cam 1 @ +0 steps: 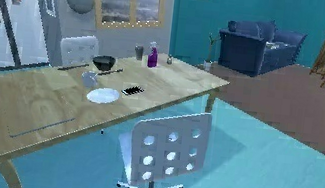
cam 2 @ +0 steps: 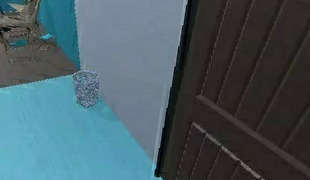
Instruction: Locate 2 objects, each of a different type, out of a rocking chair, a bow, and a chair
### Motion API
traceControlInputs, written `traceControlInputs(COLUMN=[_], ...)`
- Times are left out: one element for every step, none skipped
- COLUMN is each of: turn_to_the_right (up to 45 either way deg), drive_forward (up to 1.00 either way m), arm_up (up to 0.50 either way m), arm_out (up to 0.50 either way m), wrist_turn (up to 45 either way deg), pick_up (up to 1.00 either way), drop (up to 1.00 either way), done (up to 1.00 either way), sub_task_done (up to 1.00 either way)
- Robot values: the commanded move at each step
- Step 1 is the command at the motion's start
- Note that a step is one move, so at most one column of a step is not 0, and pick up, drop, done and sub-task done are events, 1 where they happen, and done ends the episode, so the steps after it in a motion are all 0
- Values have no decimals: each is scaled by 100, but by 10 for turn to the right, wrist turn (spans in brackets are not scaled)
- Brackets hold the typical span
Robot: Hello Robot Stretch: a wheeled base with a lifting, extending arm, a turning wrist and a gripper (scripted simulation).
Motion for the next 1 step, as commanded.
traceControlInputs(turn_to_the_right=[450], drive_forward=[0], arm_up=[0], arm_out=[0], wrist_turn=[0], pick_up=[0], drop=[0], done=[0], sub_task_done=[0])
